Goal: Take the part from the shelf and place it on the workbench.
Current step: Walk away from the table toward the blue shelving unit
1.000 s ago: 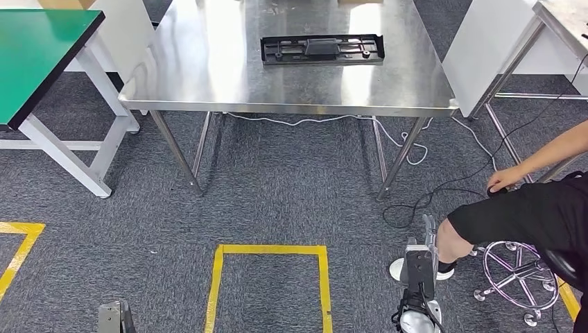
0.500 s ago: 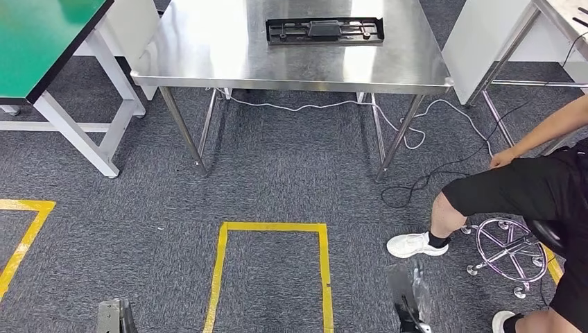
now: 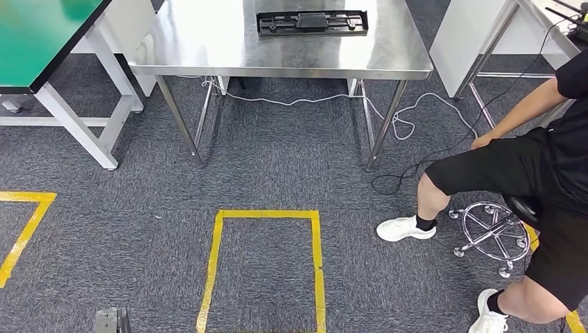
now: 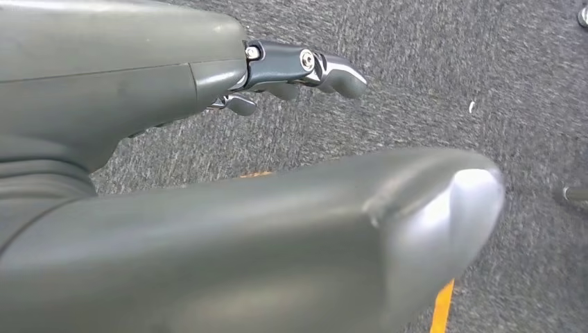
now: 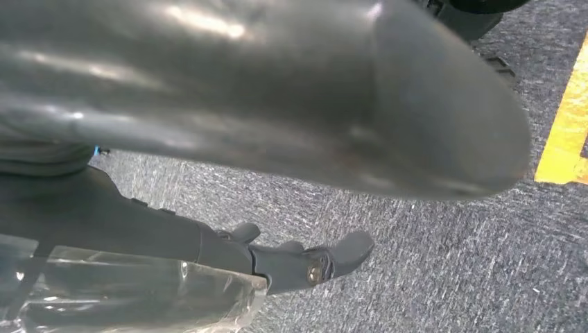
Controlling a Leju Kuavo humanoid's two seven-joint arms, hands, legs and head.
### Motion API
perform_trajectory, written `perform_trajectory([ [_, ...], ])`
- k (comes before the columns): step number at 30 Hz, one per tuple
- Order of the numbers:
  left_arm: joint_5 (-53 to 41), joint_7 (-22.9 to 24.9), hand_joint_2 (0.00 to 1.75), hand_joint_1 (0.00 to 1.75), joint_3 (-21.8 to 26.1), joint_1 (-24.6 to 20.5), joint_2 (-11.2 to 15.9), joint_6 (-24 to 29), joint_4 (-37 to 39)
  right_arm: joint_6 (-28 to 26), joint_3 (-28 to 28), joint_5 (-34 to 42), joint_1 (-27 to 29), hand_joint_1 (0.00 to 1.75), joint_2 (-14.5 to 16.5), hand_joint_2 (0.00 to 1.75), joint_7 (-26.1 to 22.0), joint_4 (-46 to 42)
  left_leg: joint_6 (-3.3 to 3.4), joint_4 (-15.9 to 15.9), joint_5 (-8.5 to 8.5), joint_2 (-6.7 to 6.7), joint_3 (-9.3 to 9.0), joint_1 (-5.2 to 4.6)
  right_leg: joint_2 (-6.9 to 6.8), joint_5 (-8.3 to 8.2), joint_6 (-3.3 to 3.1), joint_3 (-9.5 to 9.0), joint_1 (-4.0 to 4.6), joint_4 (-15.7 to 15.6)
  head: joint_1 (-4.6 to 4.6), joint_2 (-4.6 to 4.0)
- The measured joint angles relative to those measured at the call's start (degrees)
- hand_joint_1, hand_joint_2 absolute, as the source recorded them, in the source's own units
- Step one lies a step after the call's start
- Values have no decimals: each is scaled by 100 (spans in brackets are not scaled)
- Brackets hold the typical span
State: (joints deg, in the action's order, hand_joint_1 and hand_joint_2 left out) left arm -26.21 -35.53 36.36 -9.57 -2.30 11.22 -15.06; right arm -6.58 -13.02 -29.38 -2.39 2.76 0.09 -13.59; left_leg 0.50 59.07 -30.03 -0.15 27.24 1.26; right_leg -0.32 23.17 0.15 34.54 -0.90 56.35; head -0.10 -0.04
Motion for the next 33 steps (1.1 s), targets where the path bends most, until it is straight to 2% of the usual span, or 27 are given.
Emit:
perform_trajectory([
  [1,1,-7,0,0,-1,0,5,-1,-1,6,11,-9,-7,0,4,0,13,21,28,-187,-55,-5,-113,-26,-3,-54,46,13,1,-10,4,0],
  [3,3,-13,0,0,0,6,9,0,2,7,22,-15,-19,0,2,0,21,67,100,-263,42,15,-57,-48,-9,-153,131,33,5,-43,12,-1],
  [4,4,-14,0,0,0,5,8,-1,2,7,24,-15,-21,0,-6,0,23,86,152,-295,127,30,9,-49,-4,-88,136,82,9,11,11,-1],
  [5,3,-13,0,0,0,2,6,-2,3,8,25,-15,-20,0,-12,0,25,103,201,-329,228,45,91,-45,2,77,108,161,18,155,25,-1],
  [6,0,-10,0,0,-1,2,3,-4,3,8,26,-16,-20,0,-18,0,25,119,238,-352,329,59,192,-39,7,341,60,269,21,415,43,-1],
  [8,-9,1,0,0,-1,5,2,-13,3,8,27,-22,-19,0,-25,0,26,136,264,-350,505,71,412,-65,14,869,-1,473,6,1147,73,0],
  [9,-17,13,0,0,-1,9,2,-18,3,8,27,-26,-20,0,-27,0,25,143,260,-346,594,78,519,-74,14,975,29,505,-1,1471,79,-1],
  [10,-32,34,0,0,-2,10,2,-22,3,7,27,-33,-22,0,-31,0,22,147,250,-343,675,83,626,-81,15,947,89,466,-8,1664,83,-1],
  [11,-50,59,0,0,-3,13,2,-23,4,7,27,-45,-25,0,-37,0,19,149,232,-340,759,87,734,-84,15,800,165,341,-11,1687,91,-1],
  [12,-75,92,0,0,-5,18,1,-17,4,5,27,-59,-30,0,-41,0,16,150,209,-338,842,87,836,-86,15,634,221,119,-14,1512,93,-1],
  [13,-98,127,0,0,-11,24,1,-5,5,3,27,-73,-39,0,-45,0,13,151,181,-334,918,86,929,-91,14,554,228,-201,-13,1155,97,0],
  [15,-127,174,0,0,-32,34,0,25,5,-8,27,-92,-66,0,-50,0,5,151,117,-313,1057,91,1050,-114,16,701,139,-914,24,164,97,0],
  [16,-130,184,0,0,-42,37,0,39,5,-19,27,-96,-76,0,-50,0,-1,153,84,-314,1117,100,1073,-120,21,822,81,-1125,44,-194,92,0],
  [17,-131,187,0,0,-48,41,-1,49,5,-30,27,-104,-81,0,-49,0,-8,155,46,-322,1176,113,1085,-116,28,882,36,-1209,61,-392,85,0],
  [18,-131,190,0,0,-50,48,-1,56,7,-40,27,-111,-83,0,-44,0,-14,162,8,-332,1226,122,1099,-96,36,864,-13,-1172,34,-407,73,0],
  [19,-129,191,0,0,-50,60,0,61,8,-48,27,-120,-77,0,-39,0,-17,170,-25,-300,1183,117,1125,-70,42,817,-68,-1142,13,-403,65,0],
  [20,-127,193,0,0,-50,77,0,66,10,-54,27,-130,-69,0,-37,0,-18,177,-58,-177,1031,105,1171,-44,47,765,-136,-1112,-9,-400,58,0],
  [22,-125,195,0,0,-49,112,2,75,15,-69,27,-145,-52,0,-32,0,-16,186,-114,432,458,67,1348,-14,62,661,-231,-1033,-11,-395,46,-1],
  [23,-125,196,0,0,-49,126,2,80,19,-78,27,-154,-44,0,-28,0,-15,188,-142,850,191,58,1453,-7,83,617,-248,-982,-1,-386,43,-1],
  [24,-127,196,0,0,-49,138,2,84,23,-86,27,-165,-37,0,-22,0,-15,191,-167,1206,28,52,1523,-4,114,579,-244,-934,8,-370,43,-1],
  [25,-129,196,0,0,-49,147,1,91,28,-91,27,-174,-31,0,-15,0,-15,194,-181,1389,-14,50,1509,0,159,550,-233,-893,14,-348,41,-1],
  [26,-131,197,0,0,-49,153,1,102,33,-95,27,-184,-23,0,-8,0,-15,198,-181,1342,47,41,1386,4,208,529,-218,-858,18,-320,42,-1],
  [27,-133,199,0,0,-49,156,1,113,36,-98,27,-191,-17,0,-2,0,-14,202,-166,1073,176,4,1157,6,261,515,-206,-834,21,-286,40,-1],
  [29,-139,203,0,0,-50,164,9,129,40,-100,27,-197,-21,0,21,0,-13,208,-76,305,381,-267,627,17,369,499,-178,-758,26,-216,45,0],
  [30,-144,204,0,0,-50,176,17,132,43,-103,27,-198,-31,0,34,0,-13,211,-32,43,424,-394,458,20,426,485,-153,-713,18,-192,48,0],
  [31,-148,206,0,0,-51,191,25,134,46,-105,27,-198,-40,0,50,0,-13,214,7,-92,421,-477,378,16,488,466,-121,-671,8,-179,43,1],
  [33,-151,208,0,0,-50,206,38,140,49,-109,27,-198,-49,0,74,0,-13,218,42,-187,426,-372,351,-10,620,412,-33,-607,1,-196,26,0],
])
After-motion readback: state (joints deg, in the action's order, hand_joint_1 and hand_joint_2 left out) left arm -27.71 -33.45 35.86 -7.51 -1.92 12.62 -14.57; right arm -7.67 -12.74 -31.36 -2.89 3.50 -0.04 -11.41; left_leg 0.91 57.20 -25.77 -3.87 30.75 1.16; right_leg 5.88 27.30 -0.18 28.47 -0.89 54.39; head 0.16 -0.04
